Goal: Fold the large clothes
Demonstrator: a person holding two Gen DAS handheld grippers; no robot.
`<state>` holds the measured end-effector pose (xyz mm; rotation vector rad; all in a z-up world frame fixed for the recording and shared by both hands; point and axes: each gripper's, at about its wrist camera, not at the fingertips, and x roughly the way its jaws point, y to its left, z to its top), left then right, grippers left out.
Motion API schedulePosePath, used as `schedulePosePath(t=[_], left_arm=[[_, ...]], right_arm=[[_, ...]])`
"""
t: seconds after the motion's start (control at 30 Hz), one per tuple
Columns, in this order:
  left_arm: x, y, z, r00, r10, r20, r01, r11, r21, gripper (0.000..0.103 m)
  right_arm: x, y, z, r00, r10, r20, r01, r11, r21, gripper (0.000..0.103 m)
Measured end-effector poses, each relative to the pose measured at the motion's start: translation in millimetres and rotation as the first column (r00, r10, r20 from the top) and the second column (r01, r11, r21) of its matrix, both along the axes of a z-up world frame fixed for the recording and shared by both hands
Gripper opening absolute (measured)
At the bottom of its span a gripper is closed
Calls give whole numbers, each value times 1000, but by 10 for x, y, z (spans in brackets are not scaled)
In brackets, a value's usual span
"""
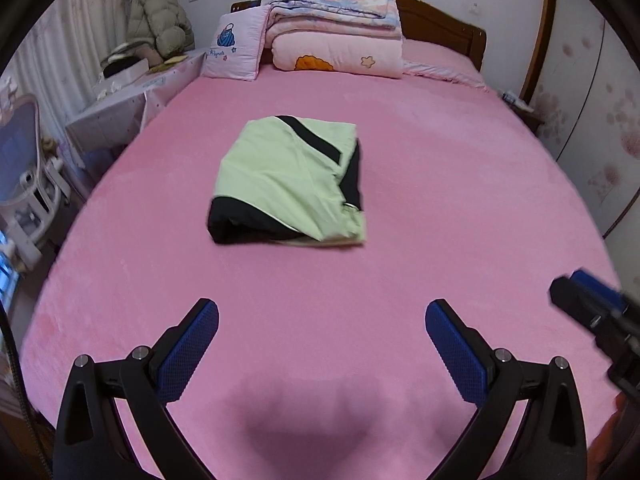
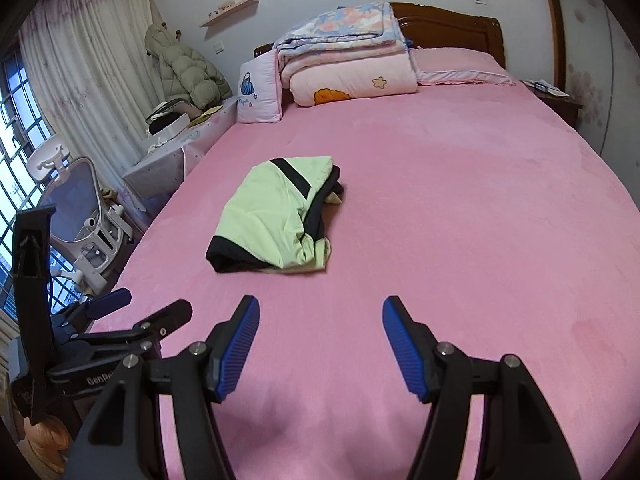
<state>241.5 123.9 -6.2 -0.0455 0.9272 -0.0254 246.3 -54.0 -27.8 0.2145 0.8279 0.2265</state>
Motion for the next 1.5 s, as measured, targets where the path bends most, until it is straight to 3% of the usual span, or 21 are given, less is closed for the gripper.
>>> schedulePosePath(t=[0.23,0.37,0.87,1.5], left_arm=[[-548,-250,146,999,0,43,1,999,-33,103],[-869,-350,172,999,-3,53,9,995,-101,103],[-1608,-678,111,1000,4,19,-4,1000,-17,103],[-1986,-798,67,999,14,37,-15,999,30,103]], right_arm=[[-515,-216,103,1000,-23,12,24,1000,-5,64],[-795,-338,138,998,-62,8,62,998,-26,64],[-1548,-527,53,994,-92,56,97,992,-85,64],[-1861,-406,-12,997,-45,70,56,986,-160,64]])
